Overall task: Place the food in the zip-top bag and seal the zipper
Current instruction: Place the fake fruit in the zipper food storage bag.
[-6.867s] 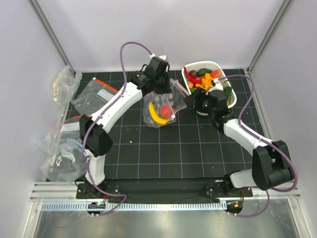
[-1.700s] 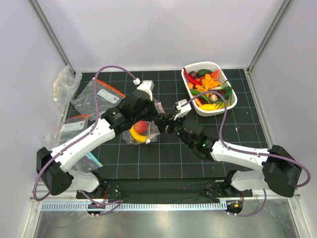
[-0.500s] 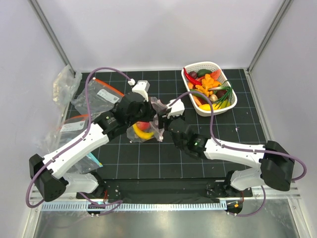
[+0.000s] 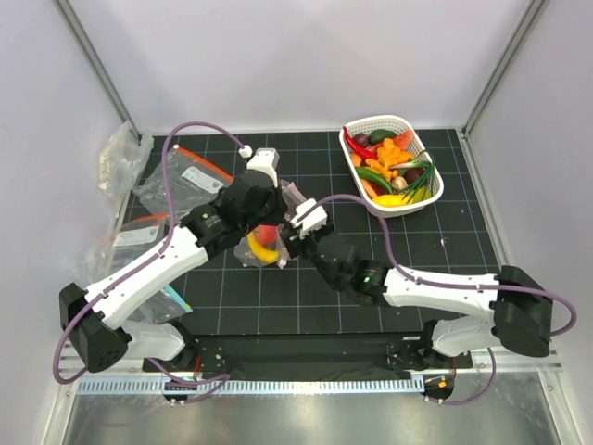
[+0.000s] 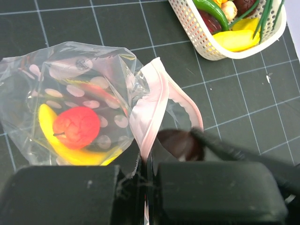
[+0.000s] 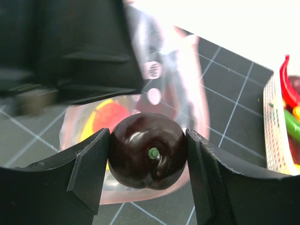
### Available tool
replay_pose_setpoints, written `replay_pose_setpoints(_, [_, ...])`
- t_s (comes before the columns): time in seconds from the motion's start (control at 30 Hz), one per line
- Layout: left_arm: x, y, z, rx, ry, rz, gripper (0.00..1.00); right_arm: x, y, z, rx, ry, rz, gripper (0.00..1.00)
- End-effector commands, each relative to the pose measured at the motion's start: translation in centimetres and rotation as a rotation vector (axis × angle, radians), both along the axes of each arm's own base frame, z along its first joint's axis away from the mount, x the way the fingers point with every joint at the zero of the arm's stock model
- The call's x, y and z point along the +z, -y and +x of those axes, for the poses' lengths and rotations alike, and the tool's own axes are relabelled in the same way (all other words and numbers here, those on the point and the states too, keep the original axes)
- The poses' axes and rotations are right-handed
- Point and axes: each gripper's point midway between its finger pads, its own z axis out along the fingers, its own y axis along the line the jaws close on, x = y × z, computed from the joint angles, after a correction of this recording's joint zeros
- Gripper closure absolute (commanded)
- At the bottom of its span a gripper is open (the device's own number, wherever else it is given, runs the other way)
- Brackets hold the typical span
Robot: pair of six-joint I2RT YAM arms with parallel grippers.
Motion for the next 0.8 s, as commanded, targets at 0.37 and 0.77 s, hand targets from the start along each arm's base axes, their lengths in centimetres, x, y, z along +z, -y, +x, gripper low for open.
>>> replay_pose_setpoints(0.37, [3.2,-1.6,0.2,0.052,0.089,-0.025,1.0,-1.5,-3.3,1.6,0.033,0.054,-0.163,0.29])
replay_pose_setpoints(0.77, [2.8,-2.1,0.6,0.084,0.09,0.0,0.99,2.0,-2.8,-0.1,0.09,0.029,0.02,0.01])
